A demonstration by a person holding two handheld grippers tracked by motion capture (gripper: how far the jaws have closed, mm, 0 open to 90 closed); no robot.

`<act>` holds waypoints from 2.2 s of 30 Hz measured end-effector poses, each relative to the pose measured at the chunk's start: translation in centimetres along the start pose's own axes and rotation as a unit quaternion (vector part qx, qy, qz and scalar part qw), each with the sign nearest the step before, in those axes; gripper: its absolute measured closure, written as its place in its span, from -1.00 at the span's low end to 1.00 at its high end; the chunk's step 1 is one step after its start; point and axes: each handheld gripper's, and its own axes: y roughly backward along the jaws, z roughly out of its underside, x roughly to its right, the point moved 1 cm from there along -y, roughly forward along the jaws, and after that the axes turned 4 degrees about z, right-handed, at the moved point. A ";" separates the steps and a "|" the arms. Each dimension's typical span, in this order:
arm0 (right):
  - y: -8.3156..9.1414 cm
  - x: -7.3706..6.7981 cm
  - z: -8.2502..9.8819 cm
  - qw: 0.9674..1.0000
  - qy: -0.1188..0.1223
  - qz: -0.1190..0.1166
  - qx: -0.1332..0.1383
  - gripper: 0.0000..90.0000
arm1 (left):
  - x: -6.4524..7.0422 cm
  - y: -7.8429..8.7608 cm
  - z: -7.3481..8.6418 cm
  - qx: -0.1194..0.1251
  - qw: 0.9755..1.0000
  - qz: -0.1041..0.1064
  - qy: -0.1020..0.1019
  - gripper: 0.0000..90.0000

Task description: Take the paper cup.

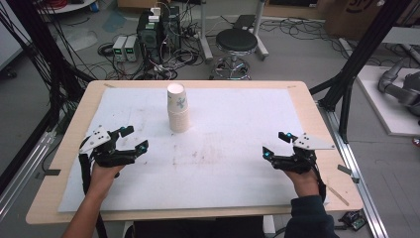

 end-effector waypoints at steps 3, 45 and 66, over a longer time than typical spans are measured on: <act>0.0 0.0 0.0 1.000 -0.001 -0.004 0.001 -0.62 | 0.0 -0.1 0.0 0.001 1.000 0.001 0.001 -0.66; 0.0 -0.2 -0.6 1.000 -0.011 -0.015 -0.017 -0.62 | -0.9 -6.3 -8.3 -0.031 0.999 0.039 -0.023 -0.67; 0.1 -0.2 -0.7 1.000 -0.013 -0.017 -0.018 -0.62 | -2.5 -13.6 -11.9 -0.094 0.995 0.023 -0.023 -0.67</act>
